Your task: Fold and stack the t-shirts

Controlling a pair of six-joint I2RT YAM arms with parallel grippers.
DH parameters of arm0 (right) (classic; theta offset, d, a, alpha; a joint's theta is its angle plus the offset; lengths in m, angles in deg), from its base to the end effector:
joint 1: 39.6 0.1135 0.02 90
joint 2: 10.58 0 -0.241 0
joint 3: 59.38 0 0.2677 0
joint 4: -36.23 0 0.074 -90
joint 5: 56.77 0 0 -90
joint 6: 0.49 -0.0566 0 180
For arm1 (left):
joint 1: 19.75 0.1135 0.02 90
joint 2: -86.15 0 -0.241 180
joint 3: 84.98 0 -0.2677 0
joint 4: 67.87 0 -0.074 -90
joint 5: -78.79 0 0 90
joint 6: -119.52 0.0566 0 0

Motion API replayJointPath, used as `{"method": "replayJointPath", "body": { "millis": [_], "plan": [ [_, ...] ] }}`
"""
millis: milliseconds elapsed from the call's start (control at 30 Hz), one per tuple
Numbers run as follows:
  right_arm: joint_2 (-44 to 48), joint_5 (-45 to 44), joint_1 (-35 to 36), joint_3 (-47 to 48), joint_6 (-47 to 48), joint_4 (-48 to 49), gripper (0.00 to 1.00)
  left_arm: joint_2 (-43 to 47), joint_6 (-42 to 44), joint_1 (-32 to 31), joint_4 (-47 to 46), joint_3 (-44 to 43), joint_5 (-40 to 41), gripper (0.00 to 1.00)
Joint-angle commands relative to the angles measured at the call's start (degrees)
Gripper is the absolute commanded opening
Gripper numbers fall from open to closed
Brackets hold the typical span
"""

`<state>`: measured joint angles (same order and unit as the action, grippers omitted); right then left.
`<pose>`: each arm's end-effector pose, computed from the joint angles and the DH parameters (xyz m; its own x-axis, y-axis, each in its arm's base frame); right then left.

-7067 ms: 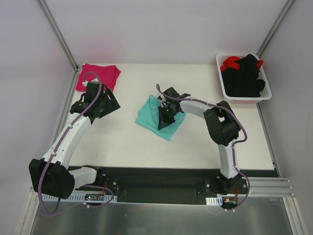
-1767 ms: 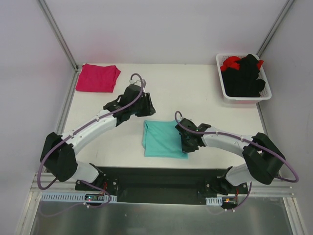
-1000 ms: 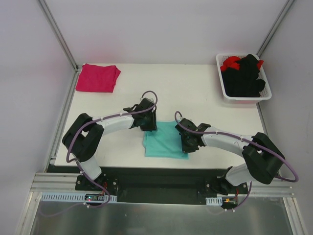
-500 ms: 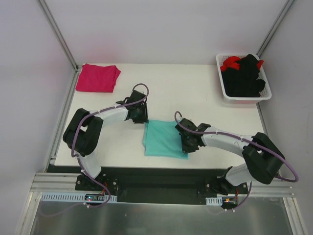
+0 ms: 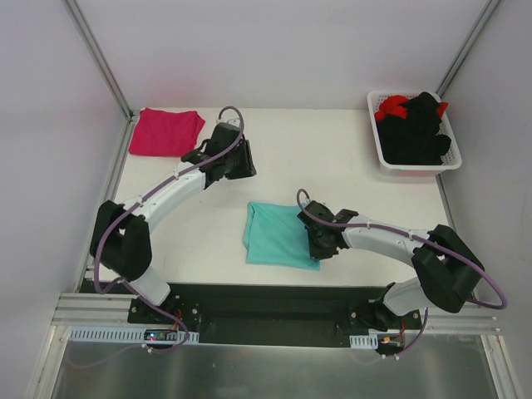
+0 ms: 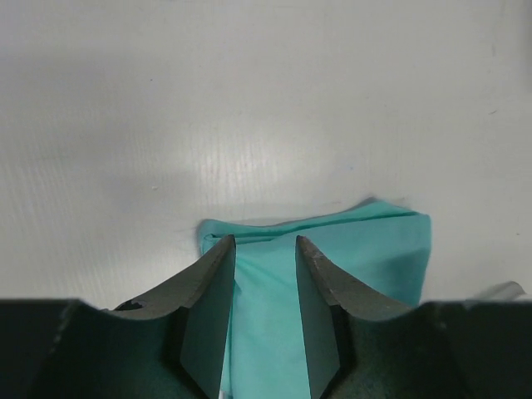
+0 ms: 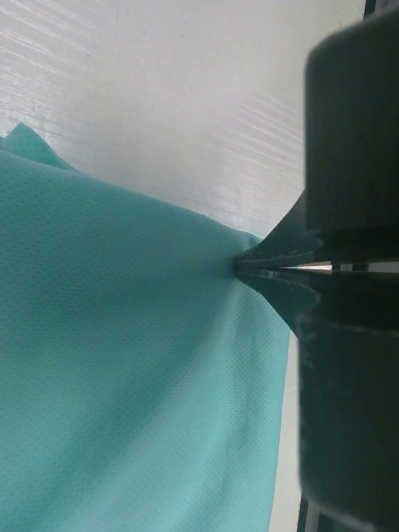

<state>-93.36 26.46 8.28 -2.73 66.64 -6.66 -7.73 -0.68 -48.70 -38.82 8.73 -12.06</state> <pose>0.1905 0.2007 0.1131 -0.8523 -0.3671 -0.3727 -0.4092 0.9117 0.0377 0.3553 -0.1975 0.2407 -0.7000 -0.1876 -0.6890 0.1646 0.8965 -0.4113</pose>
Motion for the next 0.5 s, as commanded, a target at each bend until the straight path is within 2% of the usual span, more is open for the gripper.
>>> {"method": "replayJointPath", "body": {
  "millis": [0,133,333,467],
  "plan": [
    [0.08,-0.88,-0.15,0.51,0.90,-3.46,0.01,5.38,-0.74,-2.16,3.94,-2.07,1.02,0.35],
    [-0.18,-0.88,-0.07,0.42,0.90,-3.11,0.01,4.51,-4.34,-5.05,2.37,-1.81,-3.02,0.35],
    [-0.36,-0.62,-0.15,0.42,0.90,-2.94,0.01,-2.78,-8.82,-9.36,-5.01,-1.27,-8.37,0.34],
    [-0.27,-0.79,-0.15,0.24,0.99,-3.11,0.01,-7.26,-10.49,-9.98,-7.13,-2.42,-10.66,0.34]
  ]
}}
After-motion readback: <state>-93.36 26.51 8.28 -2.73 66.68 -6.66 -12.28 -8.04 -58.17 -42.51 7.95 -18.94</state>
